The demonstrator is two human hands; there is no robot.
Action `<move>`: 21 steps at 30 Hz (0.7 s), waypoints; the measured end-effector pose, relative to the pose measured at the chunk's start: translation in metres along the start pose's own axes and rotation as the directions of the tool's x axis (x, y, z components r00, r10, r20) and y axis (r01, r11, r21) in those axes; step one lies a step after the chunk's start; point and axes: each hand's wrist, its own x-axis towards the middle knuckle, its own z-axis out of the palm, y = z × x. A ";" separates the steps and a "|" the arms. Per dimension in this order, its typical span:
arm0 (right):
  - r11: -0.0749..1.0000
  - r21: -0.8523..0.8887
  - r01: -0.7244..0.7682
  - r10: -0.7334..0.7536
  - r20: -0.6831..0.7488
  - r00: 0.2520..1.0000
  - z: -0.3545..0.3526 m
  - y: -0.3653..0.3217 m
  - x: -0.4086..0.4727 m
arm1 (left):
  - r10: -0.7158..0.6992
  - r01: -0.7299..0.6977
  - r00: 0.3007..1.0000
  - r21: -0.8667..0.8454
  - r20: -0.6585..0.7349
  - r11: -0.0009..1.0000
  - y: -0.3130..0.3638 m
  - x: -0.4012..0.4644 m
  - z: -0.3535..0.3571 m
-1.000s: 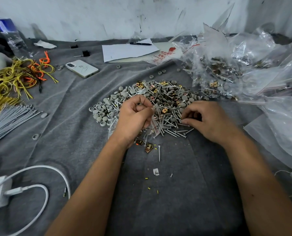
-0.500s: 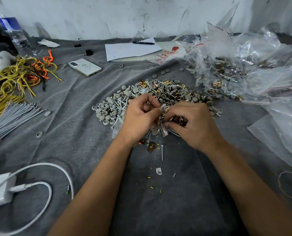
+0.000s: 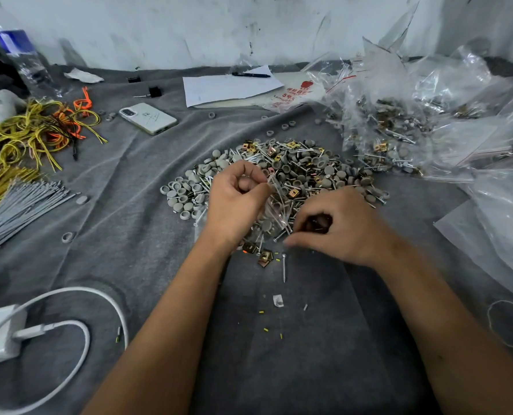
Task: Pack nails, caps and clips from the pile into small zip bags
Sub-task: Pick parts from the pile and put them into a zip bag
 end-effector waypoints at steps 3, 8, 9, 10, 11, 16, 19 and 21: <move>0.967 -0.254 0.003 0.029 0.120 0.992 0.013 -0.011 0.005 | -0.009 0.009 1.000 -0.019 -0.020 1.000 0.000 0.001 -0.001; 0.971 -0.237 -0.017 0.069 0.216 0.974 0.017 -0.010 0.008 | -0.017 0.016 0.999 -0.016 -0.028 1.000 -0.002 0.001 -0.002; 0.981 -0.190 -0.028 0.078 0.257 0.963 0.014 -0.007 0.006 | -0.020 0.020 0.999 -0.018 -0.031 1.000 -0.001 0.002 -0.002; 0.990 -0.138 -0.033 0.071 0.282 0.957 0.012 -0.005 0.006 | -0.023 0.023 0.999 -0.019 -0.035 1.000 -0.001 0.002 -0.002; 0.996 -0.078 -0.029 0.050 0.278 0.959 0.010 -0.003 0.005 | -0.026 0.025 0.999 -0.016 -0.039 1.000 -0.001 0.002 -0.003; 0.920 0.388 -0.053 0.053 0.011 0.999 0.002 0.004 0.003 | 0.004 -0.003 1.000 0.028 -0.016 1.000 0.001 0.000 -0.003; 0.775 0.625 -0.090 0.116 -0.001 0.993 0.001 0.004 0.003 | 0.011 -0.012 1.000 0.052 0.012 0.999 0.003 -0.003 -0.001; 0.730 0.674 -0.112 0.185 -0.037 0.982 0.003 0.005 0.004 | 0.012 -0.013 1.000 0.058 0.029 0.998 0.003 -0.004 0.001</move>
